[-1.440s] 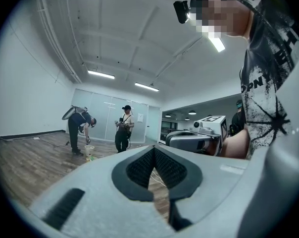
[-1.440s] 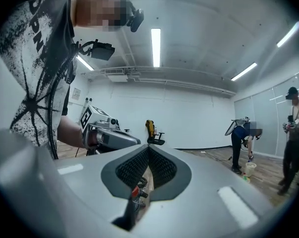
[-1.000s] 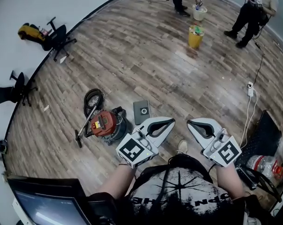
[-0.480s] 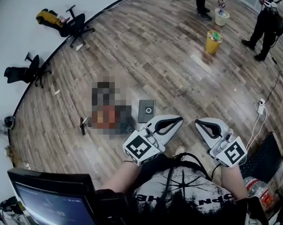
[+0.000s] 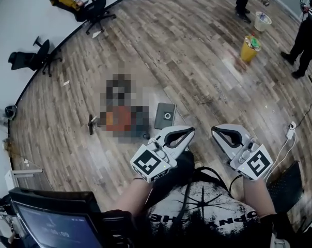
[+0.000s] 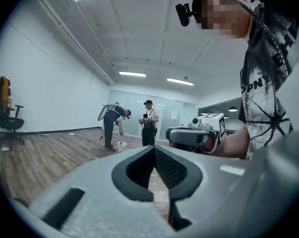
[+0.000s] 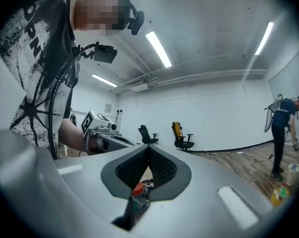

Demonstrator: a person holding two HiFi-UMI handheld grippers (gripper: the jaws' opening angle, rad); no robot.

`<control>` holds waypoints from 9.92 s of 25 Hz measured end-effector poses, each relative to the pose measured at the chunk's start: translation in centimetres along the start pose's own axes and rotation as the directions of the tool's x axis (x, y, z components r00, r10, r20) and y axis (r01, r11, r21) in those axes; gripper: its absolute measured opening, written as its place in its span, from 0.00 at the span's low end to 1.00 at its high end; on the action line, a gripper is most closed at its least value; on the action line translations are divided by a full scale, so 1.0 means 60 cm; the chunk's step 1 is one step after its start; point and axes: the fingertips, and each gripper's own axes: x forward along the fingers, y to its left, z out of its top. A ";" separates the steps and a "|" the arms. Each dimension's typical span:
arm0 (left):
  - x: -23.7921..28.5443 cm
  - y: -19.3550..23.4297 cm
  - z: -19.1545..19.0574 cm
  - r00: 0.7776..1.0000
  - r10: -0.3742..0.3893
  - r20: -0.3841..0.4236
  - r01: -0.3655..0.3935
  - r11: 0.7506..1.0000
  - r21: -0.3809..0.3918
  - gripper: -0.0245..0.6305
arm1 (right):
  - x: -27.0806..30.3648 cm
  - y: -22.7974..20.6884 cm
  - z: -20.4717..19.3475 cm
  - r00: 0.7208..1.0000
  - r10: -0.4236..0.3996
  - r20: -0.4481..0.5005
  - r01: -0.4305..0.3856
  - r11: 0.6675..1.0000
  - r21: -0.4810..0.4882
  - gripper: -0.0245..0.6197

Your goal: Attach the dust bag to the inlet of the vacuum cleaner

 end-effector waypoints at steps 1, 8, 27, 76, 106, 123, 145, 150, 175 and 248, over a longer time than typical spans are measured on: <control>0.003 0.018 0.002 1.000 0.010 0.011 -0.010 1.000 -0.007 0.04 | 0.017 -0.009 -0.001 1.000 0.016 -0.010 -0.016 1.000 -0.007 0.05; 0.018 0.149 0.035 0.997 0.048 0.064 -0.044 0.997 -0.068 0.04 | 0.173 -0.080 0.038 0.992 0.123 -0.007 -0.123 0.991 -0.060 0.05; -0.129 0.436 0.078 0.887 0.449 0.111 -0.440 0.893 -0.094 0.04 | 0.482 -0.145 0.066 0.867 0.499 -0.008 -0.497 0.863 -0.093 0.05; -0.195 0.751 -0.761 0.492 0.869 0.053 -0.841 0.490 -0.228 0.04 | 0.643 -0.234 -1.527 -0.042 0.317 -0.947 -0.999 0.017 0.050 0.45; -0.148 0.752 -0.948 0.552 0.830 -0.083 -0.822 0.524 -0.224 0.04 | 0.685 -0.244 -1.616 -0.038 0.195 -0.980 -0.965 -0.263 -0.015 0.06; -0.087 0.739 -1.164 0.487 0.579 -0.654 -0.755 0.656 0.019 0.34 | 0.752 -0.177 -1.307 -0.109 0.401 -0.909 -0.980 -0.195 0.031 0.05; -0.090 0.805 -1.213 0.369 0.605 -0.706 -0.815 0.576 0.067 0.08 | 0.767 -0.190 -1.277 -0.082 0.465 -0.881 -0.985 -0.173 0.000 0.11; -0.112 0.810 -1.188 0.343 0.618 -0.708 -0.830 0.552 0.079 0.08 | 0.773 -0.179 -1.249 -0.091 0.462 -0.882 -0.974 -0.226 -0.018 0.33; -0.220 0.833 -1.016 0.196 0.777 -0.598 -0.902 0.382 0.201 0.08 | 0.880 -0.067 -1.117 0.211 0.441 -0.872 -0.843 -0.369 -0.391 0.09; -0.267 0.897 -1.006 0.170 0.755 -0.633 -0.934 0.328 0.140 0.08 | 0.968 -0.051 -1.138 0.289 0.523 -0.802 -0.918 -0.087 -0.387 0.11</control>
